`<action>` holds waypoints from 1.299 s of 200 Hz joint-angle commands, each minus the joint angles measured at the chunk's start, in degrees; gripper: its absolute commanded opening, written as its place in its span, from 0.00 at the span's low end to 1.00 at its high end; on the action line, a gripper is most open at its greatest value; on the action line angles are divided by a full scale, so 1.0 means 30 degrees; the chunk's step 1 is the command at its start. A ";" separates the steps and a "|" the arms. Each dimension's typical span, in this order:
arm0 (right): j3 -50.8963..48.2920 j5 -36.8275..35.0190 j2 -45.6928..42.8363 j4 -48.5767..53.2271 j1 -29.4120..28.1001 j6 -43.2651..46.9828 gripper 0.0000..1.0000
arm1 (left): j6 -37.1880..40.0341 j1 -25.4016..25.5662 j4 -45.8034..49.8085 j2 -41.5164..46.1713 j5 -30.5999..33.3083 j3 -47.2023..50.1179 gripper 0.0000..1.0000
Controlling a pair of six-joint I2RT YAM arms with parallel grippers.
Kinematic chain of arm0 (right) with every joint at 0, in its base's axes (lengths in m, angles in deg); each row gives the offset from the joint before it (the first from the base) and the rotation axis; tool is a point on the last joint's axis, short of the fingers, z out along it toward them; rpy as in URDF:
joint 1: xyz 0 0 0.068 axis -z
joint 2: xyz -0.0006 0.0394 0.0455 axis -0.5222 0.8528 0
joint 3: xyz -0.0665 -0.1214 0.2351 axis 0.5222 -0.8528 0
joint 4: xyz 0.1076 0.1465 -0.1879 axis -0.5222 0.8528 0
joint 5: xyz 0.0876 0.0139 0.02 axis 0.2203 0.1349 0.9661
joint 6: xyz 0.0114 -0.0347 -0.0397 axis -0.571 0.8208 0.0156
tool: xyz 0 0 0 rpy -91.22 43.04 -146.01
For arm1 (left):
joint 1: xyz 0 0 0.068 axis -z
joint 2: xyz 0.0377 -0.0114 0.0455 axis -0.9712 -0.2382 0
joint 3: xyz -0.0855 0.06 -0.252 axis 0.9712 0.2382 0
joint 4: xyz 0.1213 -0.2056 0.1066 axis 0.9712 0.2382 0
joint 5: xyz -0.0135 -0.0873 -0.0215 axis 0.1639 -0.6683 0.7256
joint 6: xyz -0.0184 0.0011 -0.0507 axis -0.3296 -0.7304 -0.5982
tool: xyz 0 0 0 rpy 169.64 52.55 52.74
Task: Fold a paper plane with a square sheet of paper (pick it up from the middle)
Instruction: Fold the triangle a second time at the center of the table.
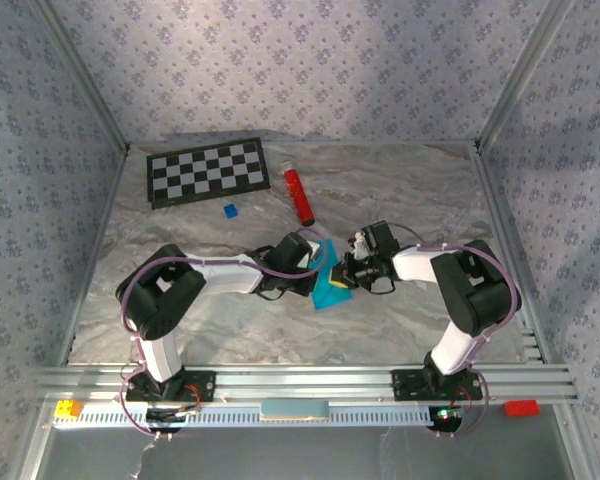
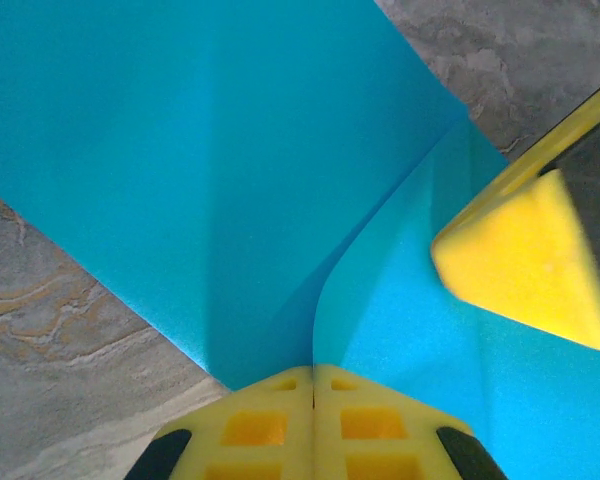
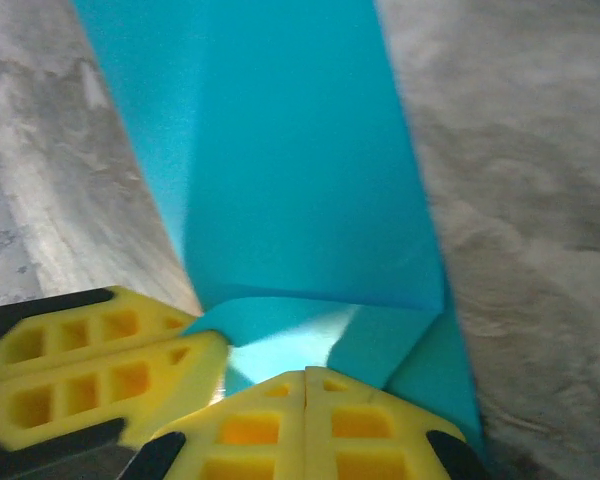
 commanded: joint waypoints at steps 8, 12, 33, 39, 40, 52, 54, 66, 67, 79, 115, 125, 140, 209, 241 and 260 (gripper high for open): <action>-0.0437 -0.0960 0.0415 0.0755 0.0065 0.0539 0.02 | 0.0280 0.0001 0.1206 -0.0434 -0.0102 -0.0328 0.00; -0.0498 -0.1003 0.0422 0.0736 0.0092 0.0531 0.02 | 0.0259 -0.0009 0.1180 -0.0398 -0.0086 -0.0310 0.00; -0.0757 -0.1243 0.0418 0.0710 0.0094 0.0401 0.01 | 0.0113 -0.0023 0.1147 -0.0165 0.0057 -0.0287 0.01; -0.0795 -0.1388 0.0368 0.0750 0.0094 0.0345 0.01 | 0.0029 -0.0019 0.1118 -0.0059 0.0090 -0.0297 0.05; -0.0811 -0.1413 0.0360 0.0752 0.0094 0.0343 0.01 | 0.0020 -0.0022 0.1118 -0.0049 0.0106 -0.0296 0.06; -0.0798 -0.1740 0.0311 0.0984 0.0123 0.0225 0.01 | -0.0255 -0.0017 0.1281 0.0270 0.0384 -0.0484 0.10; -0.0783 -0.1813 0.0298 0.1083 0.0123 0.0195 0.01 | -0.0313 -0.0023 0.1334 0.0324 0.0451 -0.0518 0.11; -0.0656 -0.2407 0.0217 0.1612 0.0080 0.0036 0.00 | -0.0731 -0.0024 0.1699 0.0701 0.0973 -0.0770 0.20; -0.0639 -0.2464 0.0211 0.1652 0.0087 0.0013 0.00 | -0.0785 -0.0025 0.1731 0.0756 0.1031 -0.0796 0.21; -0.0607 -0.2861 0.0090 0.1855 0.0065 -0.0174 0.00 | -0.1372 -0.0025 0.1984 0.1342 0.1516 -0.0906 0.27; -0.0579 -0.3087 -0.0165 0.2052 0.0063 -0.0435 0.00 | -0.3564 0.0004 0.2868 0.3203 0.2459 -0.0879 0.35; -0.0592 -0.2912 -0.0126 0.1921 0.0065 -0.0533 0.00 | -0.4031 0.0032 0.2501 0.3698 0.1982 -0.0651 0.35; -0.0583 -0.2656 -0.0011 0.1649 0.0065 -0.0782 0.00 | -0.4338 0.0227 0.2029 0.4048 0.0829 -0.0600 0.29; -0.0558 -0.2518 0.0116 0.1565 0.0043 -0.1049 0.00 | -0.4758 0.1722 0.1653 0.0753 -0.4029 -0.3003 0.06; -0.0587 -0.2586 0.0112 0.1683 0.0036 -0.0948 0.00 | -0.5218 0.1924 0.1574 -0.0477 -0.3933 -0.3695 0.05; -0.0597 -0.2591 0.0158 0.1688 0.0006 -0.0948 0.00 | -0.5286 0.1938 0.1856 -0.0923 -0.3698 -0.3920 0.04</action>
